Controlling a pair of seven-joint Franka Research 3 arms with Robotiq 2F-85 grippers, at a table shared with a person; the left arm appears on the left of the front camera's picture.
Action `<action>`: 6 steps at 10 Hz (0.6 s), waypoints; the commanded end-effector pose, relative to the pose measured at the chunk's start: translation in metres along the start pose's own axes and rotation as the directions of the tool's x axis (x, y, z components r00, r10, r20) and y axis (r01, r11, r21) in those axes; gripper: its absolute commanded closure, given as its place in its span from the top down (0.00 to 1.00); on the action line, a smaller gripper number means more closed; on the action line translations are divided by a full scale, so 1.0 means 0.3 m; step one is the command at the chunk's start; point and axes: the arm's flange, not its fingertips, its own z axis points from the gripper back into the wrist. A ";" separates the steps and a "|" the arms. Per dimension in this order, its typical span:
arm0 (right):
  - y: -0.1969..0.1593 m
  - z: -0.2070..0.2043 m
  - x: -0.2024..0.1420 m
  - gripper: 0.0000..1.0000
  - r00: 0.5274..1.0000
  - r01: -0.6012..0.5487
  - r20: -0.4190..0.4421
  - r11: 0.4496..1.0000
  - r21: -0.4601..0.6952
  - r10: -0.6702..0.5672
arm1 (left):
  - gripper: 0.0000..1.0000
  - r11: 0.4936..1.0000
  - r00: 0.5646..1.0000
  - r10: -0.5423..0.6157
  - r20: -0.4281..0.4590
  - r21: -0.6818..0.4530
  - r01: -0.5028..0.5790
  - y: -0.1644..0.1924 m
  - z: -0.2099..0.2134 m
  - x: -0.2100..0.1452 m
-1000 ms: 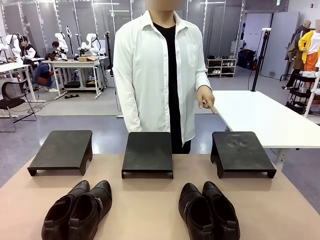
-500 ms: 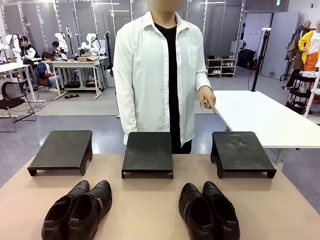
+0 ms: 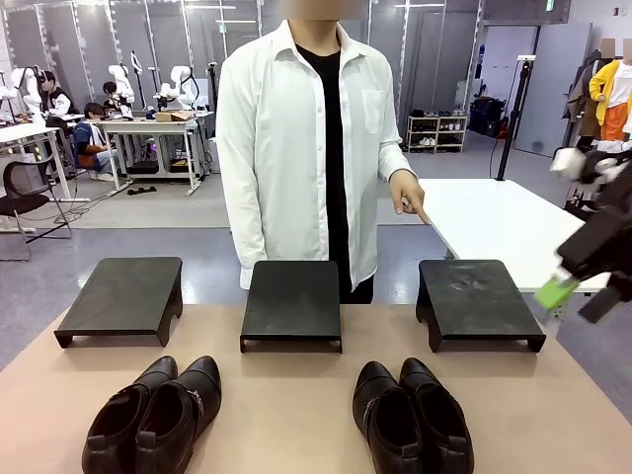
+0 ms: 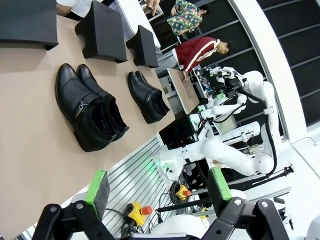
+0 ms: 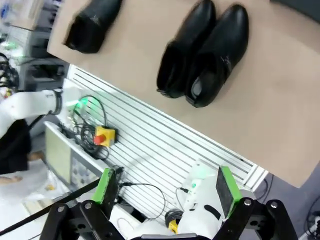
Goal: Place the shoes on the stand as instructed by the person.
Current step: Pick up one pair of Shoes and place it on the Shoes Stand indicated by the person.
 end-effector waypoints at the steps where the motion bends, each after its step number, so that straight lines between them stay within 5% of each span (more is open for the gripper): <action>1: 0.056 -0.108 0.062 1.00 0.998 0.042 -0.038 0.991 -0.127 -0.047 | 1.00 1.000 1.000 -0.011 0.001 -0.009 0.011 -0.003 0.007 -0.002; 6: 0.161 -0.430 0.092 1.00 0.985 0.172 0.051 0.922 -0.347 -0.164 | 1.00 1.000 1.000 -0.011 0.001 -0.009 0.011 -0.003 0.007 -0.002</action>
